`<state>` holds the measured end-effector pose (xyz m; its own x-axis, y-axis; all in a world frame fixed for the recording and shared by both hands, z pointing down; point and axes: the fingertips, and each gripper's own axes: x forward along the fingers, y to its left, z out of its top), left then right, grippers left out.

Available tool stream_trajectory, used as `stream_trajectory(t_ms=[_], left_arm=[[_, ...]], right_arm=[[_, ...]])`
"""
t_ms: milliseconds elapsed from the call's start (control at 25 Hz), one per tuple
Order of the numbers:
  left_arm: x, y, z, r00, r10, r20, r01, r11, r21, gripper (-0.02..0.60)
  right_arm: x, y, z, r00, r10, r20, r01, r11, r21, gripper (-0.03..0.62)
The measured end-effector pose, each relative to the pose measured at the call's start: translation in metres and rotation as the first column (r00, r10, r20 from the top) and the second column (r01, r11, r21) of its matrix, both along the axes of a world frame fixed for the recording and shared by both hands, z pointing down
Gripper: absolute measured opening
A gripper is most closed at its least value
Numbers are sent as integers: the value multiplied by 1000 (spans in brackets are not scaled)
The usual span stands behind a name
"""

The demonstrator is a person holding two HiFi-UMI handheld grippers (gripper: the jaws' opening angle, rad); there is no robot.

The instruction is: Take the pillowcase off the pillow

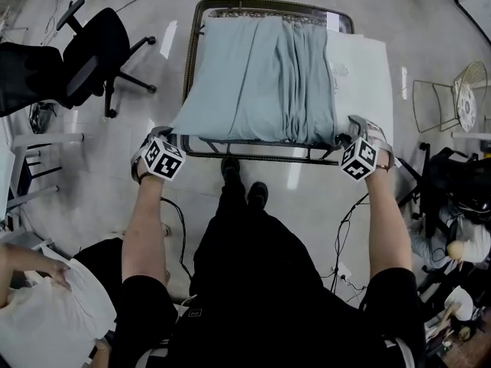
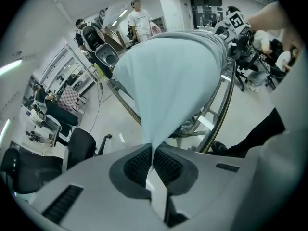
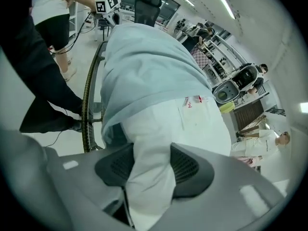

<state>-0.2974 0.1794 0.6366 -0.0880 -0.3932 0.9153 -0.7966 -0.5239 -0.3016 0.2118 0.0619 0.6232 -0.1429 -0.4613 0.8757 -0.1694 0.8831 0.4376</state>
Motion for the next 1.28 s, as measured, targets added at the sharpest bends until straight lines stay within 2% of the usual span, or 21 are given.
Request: stream_trajectory(t_ms=[120,240,320,400,440,480,520,560,680,800,920,960,1040,1160,1280], left_arm=[[-18,-10,-7,999,4,32,-4,1000,-1,9],[-37,-26,-12,998,-39,42,38,999,10,9],[-45,-39,-15,996,-73,56,71,997,35,9],[-41,-47,-18,995,-74,73,69,995,65,11],[-33,-47,-19,995,-48,84,42,997,71,17],[-22,-43,-18,996,-5,92,-1,998,68,57],[-8,-36,-17,995,47,91,-52,997,61,143],[6,-28,-17,991,100,85,-105,993,58,183],[44,-14,-14,972,222,82,-228,971,74,218],[65,-20,-10,951,285,122,-299,948,111,233],[72,-35,-6,939,310,147,-327,938,111,229],[73,-37,-4,935,321,151,-338,936,99,204],[73,-37,-3,929,334,162,-350,933,82,84],[56,-38,-5,953,278,118,-289,953,88,17],[37,-41,-9,966,249,74,-255,963,86,12]], right_arm=[[1,-1,-4,1000,12,25,-12,1000,-19,229],[0,-3,-7,998,25,50,-23,999,-41,229],[-3,-6,-7,997,39,65,-35,998,-55,227],[-4,-8,-6,996,64,67,-59,996,-71,225],[-3,-8,-4,995,78,63,-73,994,-79,225],[-2,-8,-3,994,89,57,-84,993,-83,225],[-2,-8,-2,994,96,52,-91,992,-86,227],[-1,-9,-2,994,100,48,-96,992,-88,227],[-4,-8,-4,994,102,36,-99,992,-82,233],[-8,-5,-7,995,95,22,-93,993,-66,245],[-13,0,-10,997,81,11,-80,995,-59,247],[-14,3,-11,997,78,14,-77,995,-65,241],[-15,9,-13,996,81,28,-79,994,-78,214],[-15,9,-20,993,102,55,-97,992,-79,195],[-13,6,-23,989,127,78,-120,989,-91,186]])
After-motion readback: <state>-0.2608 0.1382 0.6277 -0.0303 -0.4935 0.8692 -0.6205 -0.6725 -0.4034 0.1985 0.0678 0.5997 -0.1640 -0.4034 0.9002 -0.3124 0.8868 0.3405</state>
